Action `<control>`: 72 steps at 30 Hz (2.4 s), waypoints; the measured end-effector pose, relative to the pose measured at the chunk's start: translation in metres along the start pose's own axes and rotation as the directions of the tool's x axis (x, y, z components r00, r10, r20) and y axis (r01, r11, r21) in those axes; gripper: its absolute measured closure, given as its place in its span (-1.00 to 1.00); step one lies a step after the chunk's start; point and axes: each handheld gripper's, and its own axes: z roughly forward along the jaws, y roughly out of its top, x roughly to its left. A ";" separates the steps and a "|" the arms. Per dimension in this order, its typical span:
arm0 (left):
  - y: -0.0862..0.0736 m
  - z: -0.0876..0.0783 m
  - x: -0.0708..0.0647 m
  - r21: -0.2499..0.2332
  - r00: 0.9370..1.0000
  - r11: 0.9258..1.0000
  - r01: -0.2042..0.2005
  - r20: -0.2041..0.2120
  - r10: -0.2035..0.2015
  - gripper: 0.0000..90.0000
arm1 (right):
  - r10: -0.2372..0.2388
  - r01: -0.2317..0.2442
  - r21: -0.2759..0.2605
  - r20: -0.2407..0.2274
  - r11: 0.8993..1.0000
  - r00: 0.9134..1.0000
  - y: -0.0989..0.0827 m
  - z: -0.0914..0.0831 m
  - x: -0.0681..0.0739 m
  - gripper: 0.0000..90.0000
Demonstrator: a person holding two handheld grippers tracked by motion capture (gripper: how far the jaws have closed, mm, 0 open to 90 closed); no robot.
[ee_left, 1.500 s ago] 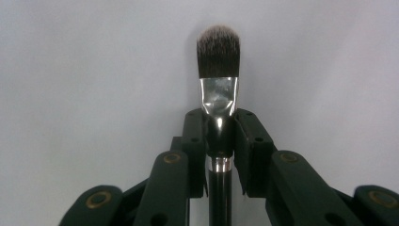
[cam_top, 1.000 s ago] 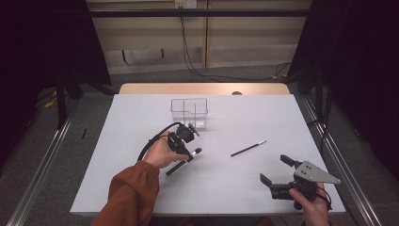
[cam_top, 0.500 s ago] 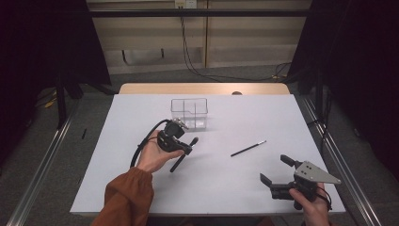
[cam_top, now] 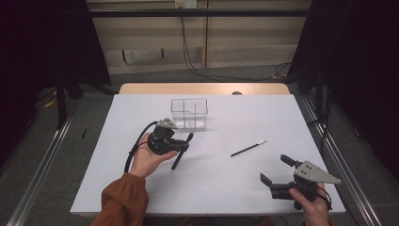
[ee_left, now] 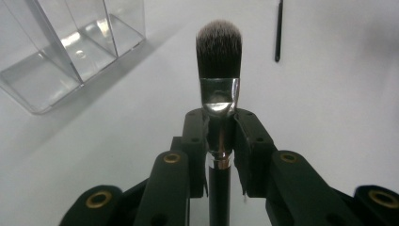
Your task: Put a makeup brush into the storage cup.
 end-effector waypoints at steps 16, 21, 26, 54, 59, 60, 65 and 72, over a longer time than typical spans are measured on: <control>-0.005 -0.005 0.000 -0.223 1.000 0.974 0.027 0.019 -0.023 0.68 | 0.002 -0.002 -0.005 -0.002 1.000 1.000 0.000 -0.001 0.000 -0.99; -0.005 -0.010 0.000 -0.308 0.999 0.951 0.031 -0.002 -0.033 0.68 | 0.001 -0.001 -0.004 -0.001 1.000 1.000 0.000 -0.001 0.000 -0.99; -0.005 -0.015 0.000 -0.370 0.999 0.929 0.034 -0.001 -0.037 0.68 | 0.001 -0.001 -0.006 -0.003 1.000 1.000 0.000 -0.001 0.000 -0.99; 0.008 -0.028 -0.009 -0.510 0.999 0.860 -0.023 -0.045 0.000 0.68 | -0.001 0.001 -0.010 -0.014 1.000 1.000 0.001 0.000 0.001 -0.99; 0.018 -0.027 -0.011 -0.516 0.999 0.856 -0.031 -0.044 0.010 0.68 | 0.001 -0.001 -0.009 -0.014 1.000 1.000 0.001 0.000 0.001 -0.99; 0.021 -0.027 -0.011 -0.517 0.999 0.855 -0.034 -0.041 0.014 0.68 | 0.002 -0.002 -0.009 -0.015 1.000 1.000 0.001 0.000 0.001 -0.99; 0.030 -0.023 -0.010 -0.521 0.999 0.852 -0.037 -0.041 0.019 0.68 | 0.007 -0.007 -0.010 -0.015 1.000 1.000 0.001 0.000 0.000 -0.99; 0.043 -0.015 -0.009 -0.511 0.998 0.858 -0.043 -0.057 0.016 0.68 | 0.006 -0.006 -0.009 -0.019 1.000 1.000 0.001 0.000 0.000 -0.99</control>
